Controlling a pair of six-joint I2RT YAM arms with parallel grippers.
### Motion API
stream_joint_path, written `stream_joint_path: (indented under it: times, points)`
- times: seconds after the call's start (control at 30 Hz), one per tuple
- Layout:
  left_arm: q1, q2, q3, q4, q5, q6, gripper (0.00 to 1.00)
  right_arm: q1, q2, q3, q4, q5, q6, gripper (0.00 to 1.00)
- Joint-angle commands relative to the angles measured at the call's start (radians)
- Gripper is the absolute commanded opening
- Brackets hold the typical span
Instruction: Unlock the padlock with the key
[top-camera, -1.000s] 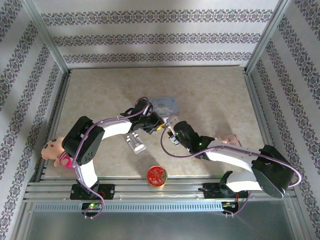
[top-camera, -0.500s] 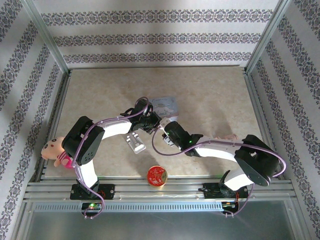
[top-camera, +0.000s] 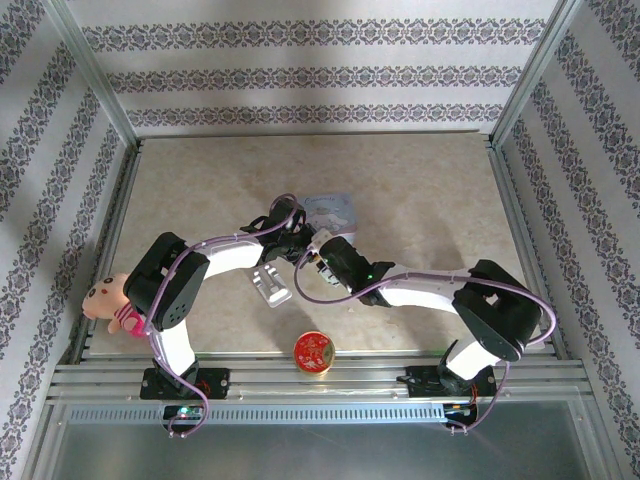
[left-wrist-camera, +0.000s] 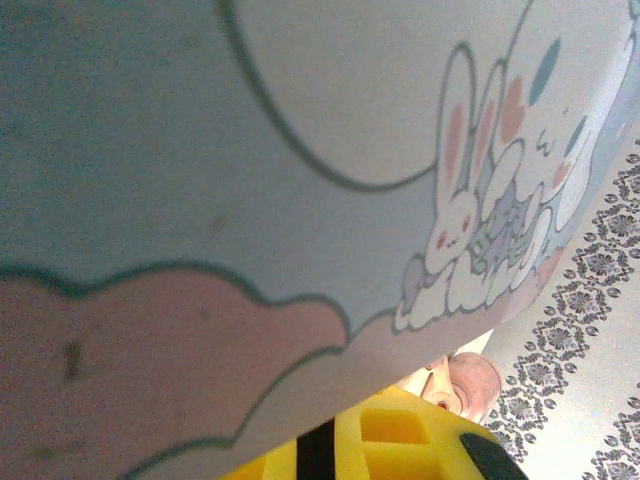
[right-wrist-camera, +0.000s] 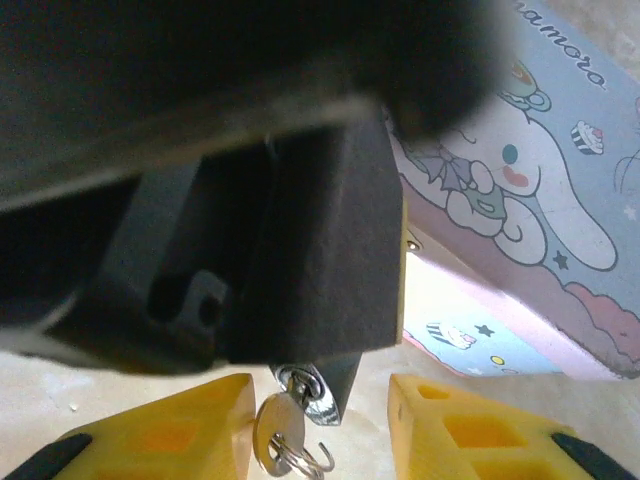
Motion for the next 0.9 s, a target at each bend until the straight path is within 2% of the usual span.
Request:
stream_joint_path:
  times: [0.0,0.13,0.4,0.57,0.7,0.87]
  points:
    - [0.002,0.014,-0.039,-0.078,0.046,-0.051,0.05,-0.002,0.014,0.030,0.011,0.031,0.003,0.39]
    - [0.002,0.014,-0.038,-0.075,0.048,-0.051,0.05,-0.012,0.031,0.039,0.008,0.031,-0.003,0.33]
    - [0.002,0.014,-0.037,-0.073,0.053,-0.049,0.05,-0.043,0.055,0.048,0.008,0.016,0.015,0.31]
    - [0.002,0.011,-0.038,-0.068,0.059,-0.048,0.05,-0.056,0.066,0.045,0.016,0.003,0.025,0.22]
    - [0.001,0.010,-0.036,-0.067,0.064,-0.046,0.05,-0.059,0.079,0.041,0.016,-0.001,0.034,0.10]
    - [0.002,0.007,-0.036,-0.064,0.065,-0.048,0.05,-0.064,0.075,0.029,0.015,-0.020,0.068,0.04]
